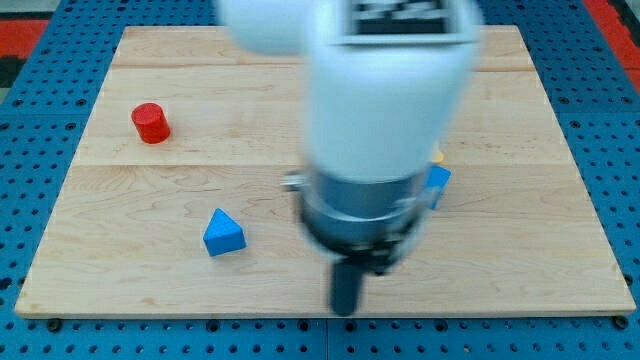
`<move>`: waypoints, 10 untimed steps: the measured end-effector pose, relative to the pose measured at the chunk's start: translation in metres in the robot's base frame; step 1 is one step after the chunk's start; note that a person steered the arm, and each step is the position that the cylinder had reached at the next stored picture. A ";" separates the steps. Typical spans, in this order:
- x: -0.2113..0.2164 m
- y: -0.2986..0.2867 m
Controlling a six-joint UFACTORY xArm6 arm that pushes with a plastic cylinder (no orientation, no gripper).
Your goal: Move the triangle below the cube
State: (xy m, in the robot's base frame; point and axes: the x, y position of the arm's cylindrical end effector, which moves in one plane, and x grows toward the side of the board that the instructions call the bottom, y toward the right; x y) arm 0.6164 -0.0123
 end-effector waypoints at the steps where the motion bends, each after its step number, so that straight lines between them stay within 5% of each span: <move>1: -0.006 -0.060; 4: -0.066 -0.135; 10: -0.063 0.036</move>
State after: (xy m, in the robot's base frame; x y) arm 0.5539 0.0239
